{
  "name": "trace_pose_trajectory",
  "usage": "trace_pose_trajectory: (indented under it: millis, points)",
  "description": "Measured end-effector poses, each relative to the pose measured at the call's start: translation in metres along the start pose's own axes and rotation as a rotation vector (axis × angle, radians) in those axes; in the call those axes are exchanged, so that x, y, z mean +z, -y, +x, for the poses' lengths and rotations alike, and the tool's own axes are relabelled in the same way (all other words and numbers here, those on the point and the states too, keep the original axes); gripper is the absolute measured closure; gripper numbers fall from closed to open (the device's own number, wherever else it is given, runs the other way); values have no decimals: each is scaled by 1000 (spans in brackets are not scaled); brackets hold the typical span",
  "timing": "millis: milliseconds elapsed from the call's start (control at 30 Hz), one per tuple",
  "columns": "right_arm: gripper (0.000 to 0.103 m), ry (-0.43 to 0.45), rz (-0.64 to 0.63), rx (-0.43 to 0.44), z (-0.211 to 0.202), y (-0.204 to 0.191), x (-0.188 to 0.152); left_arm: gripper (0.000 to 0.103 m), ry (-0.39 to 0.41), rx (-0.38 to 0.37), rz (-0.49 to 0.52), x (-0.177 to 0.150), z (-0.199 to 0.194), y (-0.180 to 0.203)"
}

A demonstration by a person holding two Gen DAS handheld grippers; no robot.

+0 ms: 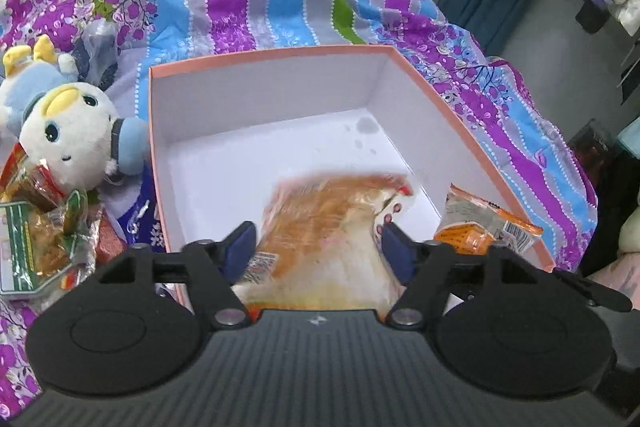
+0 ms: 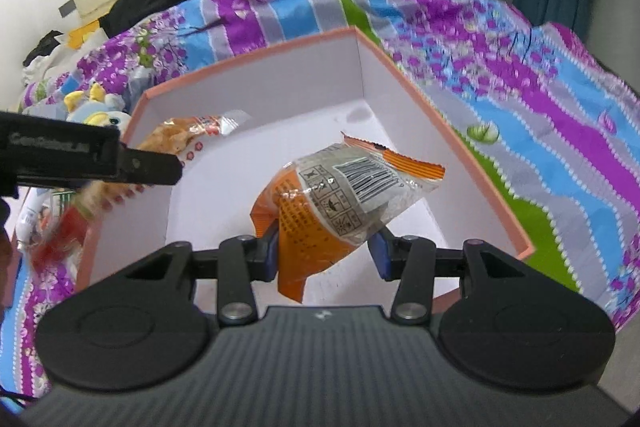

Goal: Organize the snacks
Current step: 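Carry both packets over the deep pink box with both tools, then open both tools to drop the packets into the deep pink box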

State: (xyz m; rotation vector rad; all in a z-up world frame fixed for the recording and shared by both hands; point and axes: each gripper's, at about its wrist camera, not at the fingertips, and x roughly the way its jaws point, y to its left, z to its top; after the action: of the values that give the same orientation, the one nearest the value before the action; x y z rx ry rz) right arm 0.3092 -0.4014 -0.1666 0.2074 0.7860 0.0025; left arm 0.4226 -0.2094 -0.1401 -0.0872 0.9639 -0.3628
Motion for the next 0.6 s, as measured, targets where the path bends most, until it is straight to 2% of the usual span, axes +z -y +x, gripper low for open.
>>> trace_pose_trajectory:
  millis: [33,100,133,333,600]
  points:
    - [53,0,9,0,0,1,0,22,14,12,4,-1,-2,0]
    - [42,-1,23,-3,-2,3,-1,20,31,39,16,-2,-9,-1]
    - [40,1,29,-2,-3,4,-1,20,35,36,9,-2,-13,-2]
    - [40,34,35,6,-24,-2,-1,20,79,23,4,-5,-47,-2]
    - [40,121,21,31,-82,-25,-5,20,154,-3,1,-24,-124,5]
